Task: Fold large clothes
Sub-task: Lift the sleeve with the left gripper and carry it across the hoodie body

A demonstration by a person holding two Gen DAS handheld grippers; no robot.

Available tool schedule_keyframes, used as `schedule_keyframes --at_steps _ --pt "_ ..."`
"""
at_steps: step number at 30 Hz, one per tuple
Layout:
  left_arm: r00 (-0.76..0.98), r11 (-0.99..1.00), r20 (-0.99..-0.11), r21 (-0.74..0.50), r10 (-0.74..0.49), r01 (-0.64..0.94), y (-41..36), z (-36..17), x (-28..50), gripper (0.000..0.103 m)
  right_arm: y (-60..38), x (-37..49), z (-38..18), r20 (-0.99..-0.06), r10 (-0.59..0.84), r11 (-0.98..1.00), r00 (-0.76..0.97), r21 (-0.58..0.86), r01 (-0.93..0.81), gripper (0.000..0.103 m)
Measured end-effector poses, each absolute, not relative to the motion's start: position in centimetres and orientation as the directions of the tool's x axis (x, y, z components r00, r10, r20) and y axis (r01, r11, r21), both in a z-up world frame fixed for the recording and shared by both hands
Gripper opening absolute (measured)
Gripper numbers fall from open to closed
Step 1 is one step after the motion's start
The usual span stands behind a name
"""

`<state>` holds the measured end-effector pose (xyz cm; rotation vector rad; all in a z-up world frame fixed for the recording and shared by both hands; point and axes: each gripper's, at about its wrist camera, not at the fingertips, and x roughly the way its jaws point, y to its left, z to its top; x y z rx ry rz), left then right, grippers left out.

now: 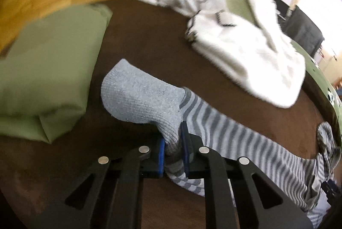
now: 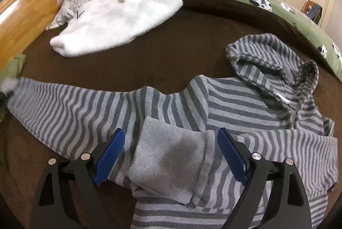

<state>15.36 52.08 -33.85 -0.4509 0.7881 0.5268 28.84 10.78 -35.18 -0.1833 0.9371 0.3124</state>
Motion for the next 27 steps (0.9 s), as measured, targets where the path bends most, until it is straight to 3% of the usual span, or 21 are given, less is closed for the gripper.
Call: schedule_keyframes --at_steps 9,16,21,27 --pt "0.694 0.900 -0.660 -0.061 0.289 -0.432 45.8 -25.9 17.5 0.015 10.7 28.8 -34.2 -0.818 0.152 0.932 0.555 -0.069 -0.357 0.087" --pt "0.786 0.966 -0.583 -0.006 0.207 -0.259 37.1 -18.2 20.2 0.015 6.7 29.7 -30.4 -0.817 0.124 0.947 0.563 -0.072 -0.312 0.087" --pt "0.821 0.983 -0.557 -0.045 0.126 -0.181 28.4 -13.5 21.8 0.015 1.3 30.2 -26.5 -0.795 0.085 0.963 0.601 -0.089 -0.254 0.087" --pt "0.833 0.990 -0.553 -0.119 -0.004 -0.075 18.1 -11.4 22.7 0.015 -7.3 30.3 -22.9 -0.785 0.024 0.981 0.619 -0.101 -0.167 0.087"
